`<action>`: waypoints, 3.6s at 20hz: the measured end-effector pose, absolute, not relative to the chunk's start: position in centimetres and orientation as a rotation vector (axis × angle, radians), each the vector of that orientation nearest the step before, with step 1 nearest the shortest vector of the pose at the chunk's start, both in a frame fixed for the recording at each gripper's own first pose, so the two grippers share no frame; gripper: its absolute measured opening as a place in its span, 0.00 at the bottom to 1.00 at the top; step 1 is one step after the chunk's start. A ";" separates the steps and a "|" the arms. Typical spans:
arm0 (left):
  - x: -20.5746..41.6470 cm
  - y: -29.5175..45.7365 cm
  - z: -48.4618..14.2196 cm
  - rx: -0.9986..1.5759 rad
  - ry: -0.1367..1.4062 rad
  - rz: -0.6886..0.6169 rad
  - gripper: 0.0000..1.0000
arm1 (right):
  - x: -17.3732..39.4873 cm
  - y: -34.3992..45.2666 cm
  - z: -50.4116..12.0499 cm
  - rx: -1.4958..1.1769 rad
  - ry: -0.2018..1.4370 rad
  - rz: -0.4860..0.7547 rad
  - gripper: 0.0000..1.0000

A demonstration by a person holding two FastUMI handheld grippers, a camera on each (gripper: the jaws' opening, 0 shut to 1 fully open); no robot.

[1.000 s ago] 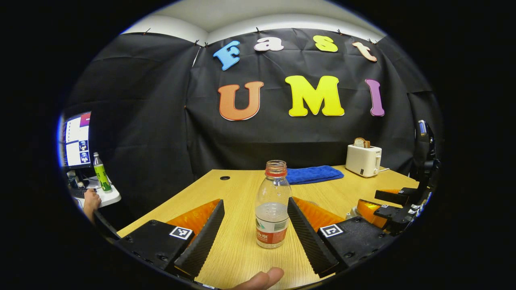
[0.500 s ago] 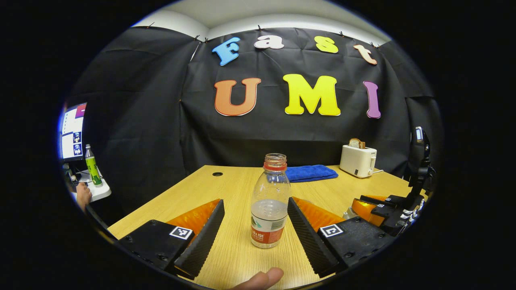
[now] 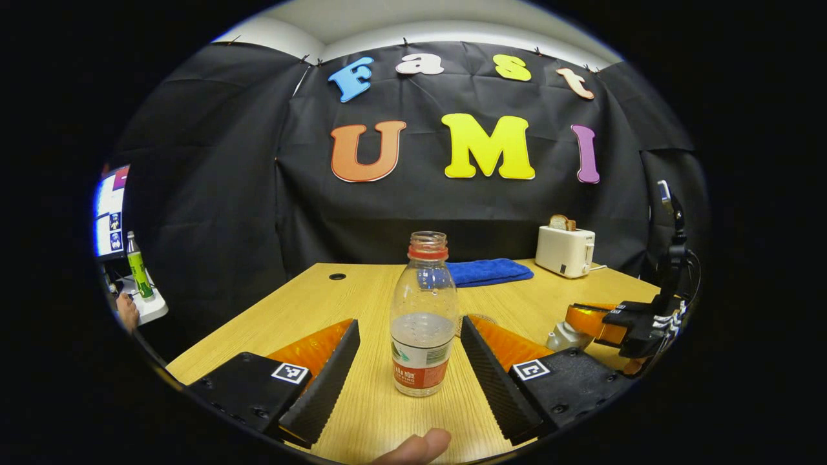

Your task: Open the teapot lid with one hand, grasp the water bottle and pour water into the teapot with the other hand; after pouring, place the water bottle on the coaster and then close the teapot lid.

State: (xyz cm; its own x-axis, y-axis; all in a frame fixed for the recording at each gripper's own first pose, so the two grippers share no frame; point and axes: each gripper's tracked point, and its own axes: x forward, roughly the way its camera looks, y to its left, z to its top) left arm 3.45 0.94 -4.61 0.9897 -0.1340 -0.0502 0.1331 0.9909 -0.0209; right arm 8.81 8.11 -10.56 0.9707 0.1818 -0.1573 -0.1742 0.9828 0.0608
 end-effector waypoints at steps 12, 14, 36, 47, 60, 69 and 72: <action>7.0 -0.3 -7.1 0.024 -0.018 -0.175 0.99 | 5.8 4.7 -4.0 0.031 0.007 0.117 0.00; 7.7 -0.4 -7.5 -0.006 -0.012 -0.168 0.99 | 5.4 4.1 -3.6 0.017 -0.006 0.107 0.00; 7.8 -1.9 -6.5 0.404 0.072 -0.108 0.76 | 5.9 -2.9 -2.9 0.027 0.024 -0.002 0.00; 8.5 -4.9 -6.7 1.094 0.098 -0.141 0.75 | 6.3 -6.5 -2.8 0.003 0.049 -0.038 0.00; 6.3 -8.7 -6.7 1.566 0.069 -0.156 0.75 | 5.6 -7.4 -1.5 0.007 0.034 -0.041 0.00; 5.9 -9.3 -6.7 1.832 0.078 -0.155 0.75 | 5.3 -8.6 -0.9 0.015 0.020 -0.065 0.00; 5.7 -9.4 -6.8 1.862 0.078 -0.154 0.75 | 5.1 -8.6 -0.6 0.012 0.015 -0.065 0.00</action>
State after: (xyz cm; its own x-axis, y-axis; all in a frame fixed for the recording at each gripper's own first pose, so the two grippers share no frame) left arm 5.69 -9.37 -6.83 0.9890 -0.0251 -0.1458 0.1322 -0.2926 0.9471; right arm 5.11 -8.60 -0.62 0.9978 -0.0646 -0.0155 0.0648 0.9978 0.0112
